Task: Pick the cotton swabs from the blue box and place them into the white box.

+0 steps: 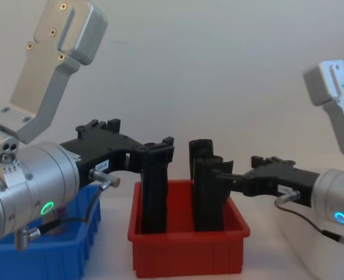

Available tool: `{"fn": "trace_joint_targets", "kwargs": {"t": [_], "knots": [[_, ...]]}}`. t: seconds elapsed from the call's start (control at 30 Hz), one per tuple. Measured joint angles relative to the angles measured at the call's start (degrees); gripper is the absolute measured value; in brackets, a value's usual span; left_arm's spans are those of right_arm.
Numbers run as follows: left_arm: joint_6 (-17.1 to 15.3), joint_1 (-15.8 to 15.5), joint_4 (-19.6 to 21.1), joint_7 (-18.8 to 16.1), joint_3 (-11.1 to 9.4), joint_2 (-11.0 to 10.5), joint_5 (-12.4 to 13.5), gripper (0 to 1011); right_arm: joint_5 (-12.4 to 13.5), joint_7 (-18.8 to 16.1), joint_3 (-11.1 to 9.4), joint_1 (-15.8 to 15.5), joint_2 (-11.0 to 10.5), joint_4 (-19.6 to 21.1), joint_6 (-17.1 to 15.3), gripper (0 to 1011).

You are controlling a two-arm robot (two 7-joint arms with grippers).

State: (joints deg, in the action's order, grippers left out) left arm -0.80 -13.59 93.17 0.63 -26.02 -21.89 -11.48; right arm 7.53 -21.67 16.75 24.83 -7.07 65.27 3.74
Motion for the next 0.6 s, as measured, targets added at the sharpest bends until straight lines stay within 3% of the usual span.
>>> {"fn": "trace_joint_targets", "kwargs": {"t": [0.6], "knots": [[0.0, 0.0, 0.0, 0.0, 0.0, 0.0, 0.0, 1004, -0.9, -4.4, 0.9, 9.0, 3.7, -14.8, 3.1, 1002]]}}
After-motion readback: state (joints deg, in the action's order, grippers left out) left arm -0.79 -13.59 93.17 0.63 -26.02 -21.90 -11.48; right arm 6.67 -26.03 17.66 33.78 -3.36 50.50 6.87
